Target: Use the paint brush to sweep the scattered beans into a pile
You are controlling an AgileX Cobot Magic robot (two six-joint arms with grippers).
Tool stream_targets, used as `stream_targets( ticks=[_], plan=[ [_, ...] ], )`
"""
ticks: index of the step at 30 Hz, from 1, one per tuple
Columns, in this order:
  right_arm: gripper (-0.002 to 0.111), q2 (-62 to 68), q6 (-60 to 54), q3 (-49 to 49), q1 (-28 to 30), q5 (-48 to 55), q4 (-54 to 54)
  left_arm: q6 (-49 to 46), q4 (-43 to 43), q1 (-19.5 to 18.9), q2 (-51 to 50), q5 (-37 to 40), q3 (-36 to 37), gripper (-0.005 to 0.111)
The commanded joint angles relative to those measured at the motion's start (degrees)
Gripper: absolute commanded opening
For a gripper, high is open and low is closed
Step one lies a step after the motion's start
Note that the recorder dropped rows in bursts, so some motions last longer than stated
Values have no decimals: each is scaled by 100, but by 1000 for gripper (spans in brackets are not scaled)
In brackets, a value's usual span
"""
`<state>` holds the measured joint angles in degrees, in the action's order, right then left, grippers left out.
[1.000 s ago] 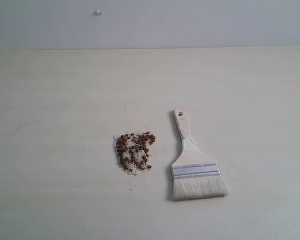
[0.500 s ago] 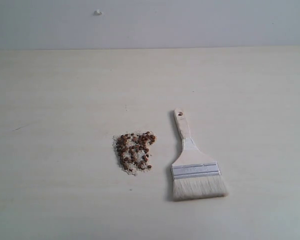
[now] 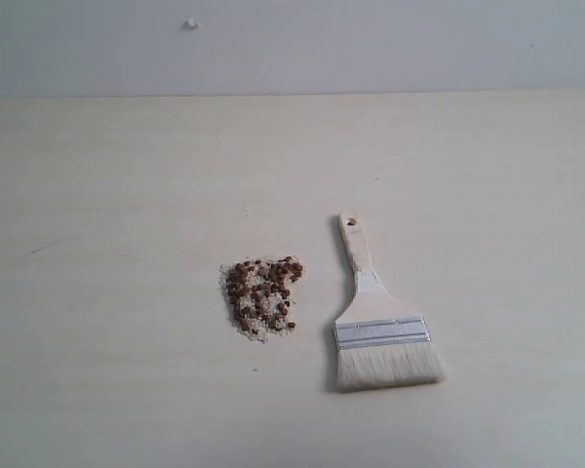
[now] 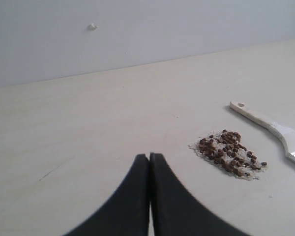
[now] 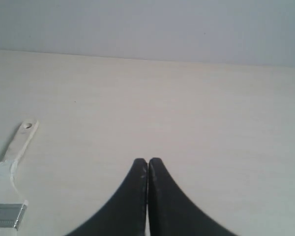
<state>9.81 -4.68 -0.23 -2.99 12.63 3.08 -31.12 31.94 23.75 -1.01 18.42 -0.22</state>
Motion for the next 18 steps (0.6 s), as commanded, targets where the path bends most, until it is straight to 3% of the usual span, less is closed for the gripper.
stream_targets(
  ticks=[1,7,18],
  plan=[
    [0,-132,27,23,40,9,-8,-17,-16,23,20,-3,22,0],
    [0,-965,27,23,40,9,-8,-17,-16,23,20,-3,22,0],
    [0,-981,27,23,30,-38,-23,-17,-16,23,20,-3,22,0]
  ],
)
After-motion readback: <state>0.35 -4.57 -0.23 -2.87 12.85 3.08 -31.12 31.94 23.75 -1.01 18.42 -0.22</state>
